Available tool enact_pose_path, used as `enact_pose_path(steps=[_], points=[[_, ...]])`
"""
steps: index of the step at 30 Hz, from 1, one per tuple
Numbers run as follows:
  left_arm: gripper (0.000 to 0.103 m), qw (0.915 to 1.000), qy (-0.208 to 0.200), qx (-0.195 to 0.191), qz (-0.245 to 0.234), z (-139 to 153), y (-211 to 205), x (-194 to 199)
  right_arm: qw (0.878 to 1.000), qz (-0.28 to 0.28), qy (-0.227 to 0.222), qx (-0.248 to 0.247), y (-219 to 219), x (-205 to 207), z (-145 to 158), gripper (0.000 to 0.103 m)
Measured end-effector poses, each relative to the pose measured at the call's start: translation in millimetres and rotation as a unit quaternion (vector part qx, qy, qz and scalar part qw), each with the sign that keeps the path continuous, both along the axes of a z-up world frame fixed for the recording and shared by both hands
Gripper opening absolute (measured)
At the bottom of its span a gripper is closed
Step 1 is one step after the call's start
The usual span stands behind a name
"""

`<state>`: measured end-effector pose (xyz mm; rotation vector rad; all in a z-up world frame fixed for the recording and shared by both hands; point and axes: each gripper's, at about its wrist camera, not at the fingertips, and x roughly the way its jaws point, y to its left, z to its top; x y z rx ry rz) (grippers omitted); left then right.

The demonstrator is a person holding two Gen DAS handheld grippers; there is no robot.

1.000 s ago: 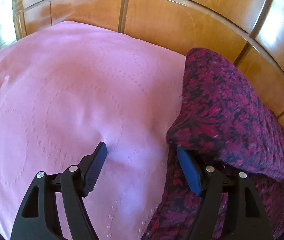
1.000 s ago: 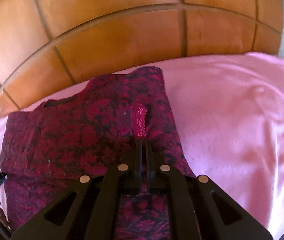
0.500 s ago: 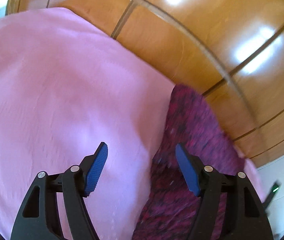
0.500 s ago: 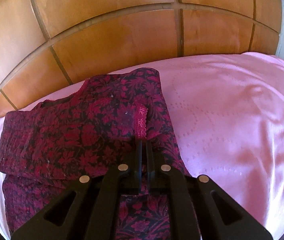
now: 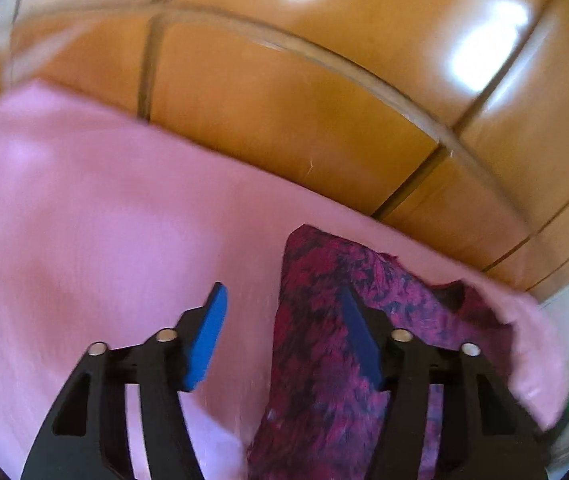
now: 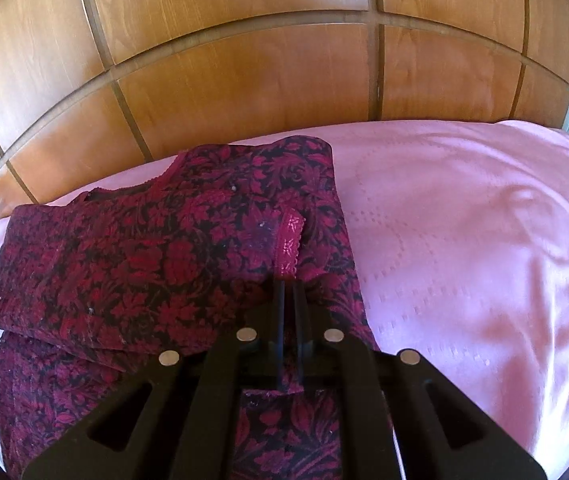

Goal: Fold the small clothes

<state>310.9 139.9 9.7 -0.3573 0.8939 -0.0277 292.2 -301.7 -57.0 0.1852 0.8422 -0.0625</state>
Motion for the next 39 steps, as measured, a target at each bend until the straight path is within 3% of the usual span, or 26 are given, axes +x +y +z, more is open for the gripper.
enact_pose_path(steps=[3,5,6,10,15,17,19,27,30,39], points=[[0.049,0.9960,0.015,0.087,-0.015,-16,-29,12,1.000,0.001,-0.003,0.004,-2,-1,-2,0.003],[0.049,0.9923,0.046,0.114,-0.019,-37,-38,19,1.000,0.001,-0.006,0.009,-3,-2,-4,0.003],[0.050,0.9932,0.044,0.107,-0.011,-47,-37,17,1.000,0.001,-0.006,0.009,-3,-3,-4,0.003],[0.050,0.9958,0.031,0.085,0.015,-39,-29,6,1.000,0.001,-0.004,0.008,-3,-3,-3,0.003],[0.050,0.9965,-0.017,0.077,0.027,-5,-28,-32,1.000,-0.004,0.002,-0.002,1,-3,7,0.005],[0.050,0.9955,-0.045,0.081,0.021,12,-32,-54,1.000,-0.008,-0.002,-0.009,3,-5,14,0.013],[0.050,0.9940,-0.066,0.085,0.013,24,-38,-74,1.000,-0.015,-0.016,-0.008,3,-11,24,0.046],[0.050,0.9875,-0.112,0.111,-0.006,44,-63,-117,0.998,0.016,-0.048,-0.030,34,-26,52,0.047],[0.061,0.9855,-0.121,0.119,-0.007,45,-67,-124,0.998,0.031,-0.052,-0.034,48,-25,57,0.047],[0.061,0.9837,-0.125,0.129,-0.013,44,-72,-130,0.998,0.042,-0.033,-0.046,61,-14,42,0.046]])
